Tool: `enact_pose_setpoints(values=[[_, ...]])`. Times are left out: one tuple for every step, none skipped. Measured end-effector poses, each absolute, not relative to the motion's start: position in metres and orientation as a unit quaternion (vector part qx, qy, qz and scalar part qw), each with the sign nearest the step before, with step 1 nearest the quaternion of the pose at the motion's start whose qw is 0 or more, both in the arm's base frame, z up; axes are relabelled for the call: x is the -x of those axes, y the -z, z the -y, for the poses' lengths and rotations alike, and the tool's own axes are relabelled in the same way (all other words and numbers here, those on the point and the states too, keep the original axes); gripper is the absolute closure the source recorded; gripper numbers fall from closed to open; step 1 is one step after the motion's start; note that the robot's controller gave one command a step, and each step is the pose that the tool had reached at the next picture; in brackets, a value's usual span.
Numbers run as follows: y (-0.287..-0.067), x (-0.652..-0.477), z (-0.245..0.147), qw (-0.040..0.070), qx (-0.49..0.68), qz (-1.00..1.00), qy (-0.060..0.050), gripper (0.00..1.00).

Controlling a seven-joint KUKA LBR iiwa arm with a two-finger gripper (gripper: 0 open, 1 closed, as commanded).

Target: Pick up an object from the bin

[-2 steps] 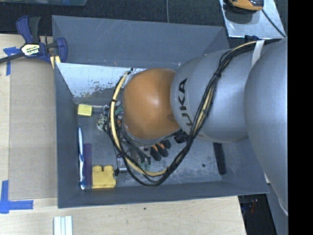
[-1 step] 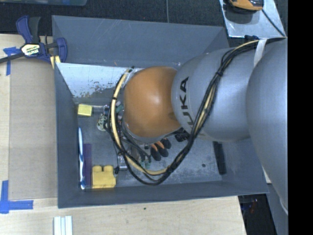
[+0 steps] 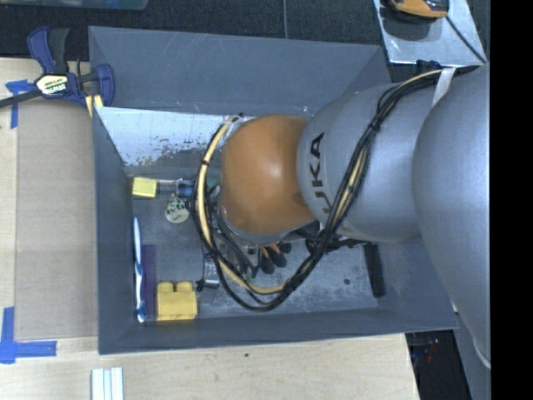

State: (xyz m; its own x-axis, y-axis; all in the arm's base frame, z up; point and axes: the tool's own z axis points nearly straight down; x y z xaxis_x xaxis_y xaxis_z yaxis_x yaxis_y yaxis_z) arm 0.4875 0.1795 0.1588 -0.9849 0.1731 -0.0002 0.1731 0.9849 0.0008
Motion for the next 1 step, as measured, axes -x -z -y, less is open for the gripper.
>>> enact_pose_setpoints(values=[[-0.1409, -0.5102, -0.1530, 0.002, -0.157, -0.988, -0.001, 0.00]])
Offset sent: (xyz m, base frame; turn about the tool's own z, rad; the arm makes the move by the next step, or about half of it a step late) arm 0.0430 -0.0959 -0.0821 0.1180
